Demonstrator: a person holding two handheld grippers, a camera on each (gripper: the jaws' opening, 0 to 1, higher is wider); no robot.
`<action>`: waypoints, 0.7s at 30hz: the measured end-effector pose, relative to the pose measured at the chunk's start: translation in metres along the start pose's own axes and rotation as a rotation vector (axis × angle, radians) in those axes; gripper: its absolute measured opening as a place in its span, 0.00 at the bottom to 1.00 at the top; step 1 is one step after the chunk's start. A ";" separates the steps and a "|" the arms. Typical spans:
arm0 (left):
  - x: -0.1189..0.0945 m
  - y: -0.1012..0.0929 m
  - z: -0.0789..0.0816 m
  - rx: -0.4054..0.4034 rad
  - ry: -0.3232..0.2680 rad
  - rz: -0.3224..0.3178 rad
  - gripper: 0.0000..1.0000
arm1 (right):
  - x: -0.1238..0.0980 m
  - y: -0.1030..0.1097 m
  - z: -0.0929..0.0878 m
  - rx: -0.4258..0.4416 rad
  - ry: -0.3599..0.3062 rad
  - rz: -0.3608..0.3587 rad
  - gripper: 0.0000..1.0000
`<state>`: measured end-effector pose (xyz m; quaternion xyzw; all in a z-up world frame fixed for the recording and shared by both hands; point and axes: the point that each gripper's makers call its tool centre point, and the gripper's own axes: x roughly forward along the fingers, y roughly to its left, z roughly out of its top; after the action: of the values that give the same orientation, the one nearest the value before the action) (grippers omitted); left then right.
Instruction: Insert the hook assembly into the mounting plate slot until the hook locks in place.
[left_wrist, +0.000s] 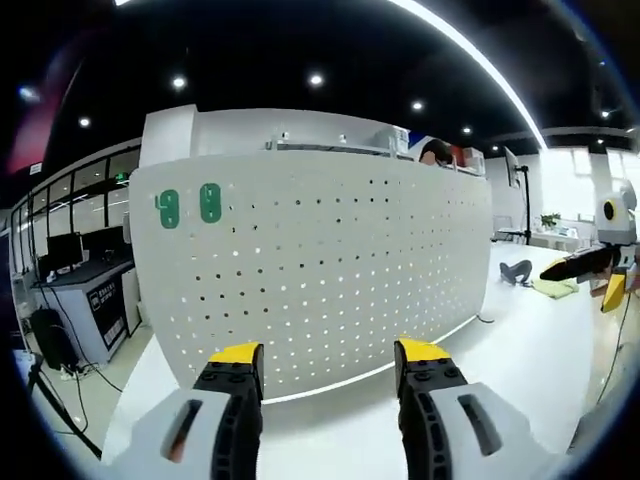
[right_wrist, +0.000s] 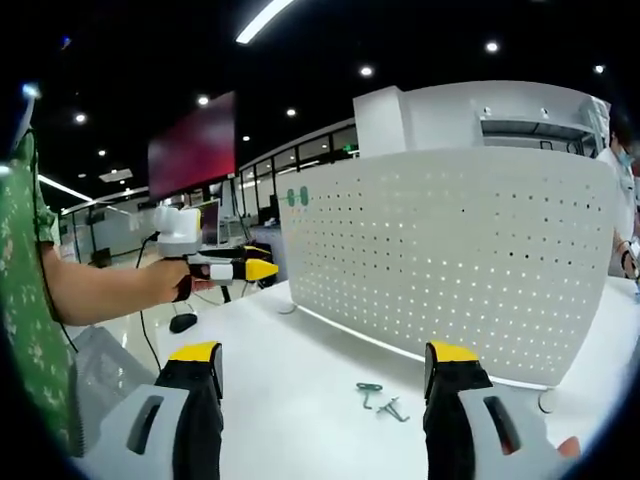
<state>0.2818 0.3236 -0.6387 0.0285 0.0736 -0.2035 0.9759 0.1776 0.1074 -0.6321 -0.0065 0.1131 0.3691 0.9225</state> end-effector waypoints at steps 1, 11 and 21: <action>-0.003 -0.002 -0.003 0.000 0.003 -0.004 0.54 | 0.000 0.000 -0.001 0.002 0.001 0.000 0.84; -0.026 -0.023 -0.019 -0.027 0.030 -0.047 0.54 | -0.003 0.002 -0.009 0.005 0.020 -0.002 0.84; -0.046 -0.055 -0.032 -0.034 0.054 -0.105 0.54 | -0.008 0.006 -0.018 0.013 0.030 -0.002 0.84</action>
<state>0.2134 0.2941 -0.6647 0.0135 0.1048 -0.2525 0.9618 0.1643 0.1050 -0.6475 -0.0062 0.1291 0.3674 0.9211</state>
